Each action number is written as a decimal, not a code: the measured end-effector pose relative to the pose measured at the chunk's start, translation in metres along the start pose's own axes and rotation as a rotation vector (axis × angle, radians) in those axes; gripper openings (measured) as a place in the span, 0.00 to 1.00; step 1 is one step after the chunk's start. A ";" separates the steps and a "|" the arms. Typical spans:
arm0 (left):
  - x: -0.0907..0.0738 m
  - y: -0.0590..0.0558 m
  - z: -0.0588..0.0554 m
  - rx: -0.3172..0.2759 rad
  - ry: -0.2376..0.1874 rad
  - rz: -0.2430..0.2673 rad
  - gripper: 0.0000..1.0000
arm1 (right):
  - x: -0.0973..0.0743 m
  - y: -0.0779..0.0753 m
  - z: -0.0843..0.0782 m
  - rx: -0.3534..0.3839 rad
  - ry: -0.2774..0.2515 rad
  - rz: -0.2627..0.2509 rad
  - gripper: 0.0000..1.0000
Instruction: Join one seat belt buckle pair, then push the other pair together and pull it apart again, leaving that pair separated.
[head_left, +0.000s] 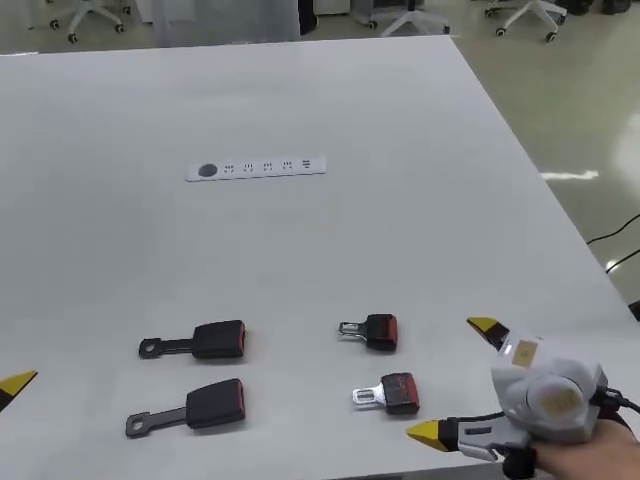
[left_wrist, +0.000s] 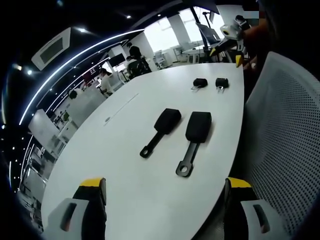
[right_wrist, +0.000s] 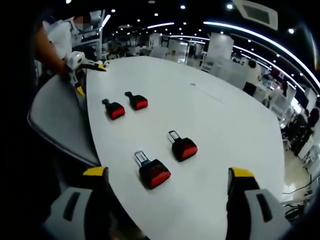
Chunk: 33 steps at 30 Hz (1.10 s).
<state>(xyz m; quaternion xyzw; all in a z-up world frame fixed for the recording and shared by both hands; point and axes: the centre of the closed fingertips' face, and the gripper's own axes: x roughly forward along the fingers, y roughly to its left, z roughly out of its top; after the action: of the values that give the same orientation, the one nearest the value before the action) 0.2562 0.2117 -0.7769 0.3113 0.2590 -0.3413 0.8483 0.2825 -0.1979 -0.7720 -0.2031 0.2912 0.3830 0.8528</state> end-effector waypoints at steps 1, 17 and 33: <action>0.000 0.000 0.001 0.000 -0.002 0.001 1.00 | 0.000 0.000 0.000 -0.002 -0.003 0.002 1.00; -0.004 0.005 0.013 0.000 -0.062 0.024 0.99 | 0.001 0.005 0.006 -0.046 0.005 0.017 1.00; 0.003 -0.003 0.015 0.001 0.030 -0.061 0.97 | 0.003 0.003 0.004 -0.132 0.062 0.028 0.92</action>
<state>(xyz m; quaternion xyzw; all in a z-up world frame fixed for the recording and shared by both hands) 0.2595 0.1979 -0.7696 0.3085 0.2807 -0.3626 0.8334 0.2833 -0.1922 -0.7716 -0.2667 0.2945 0.4066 0.8227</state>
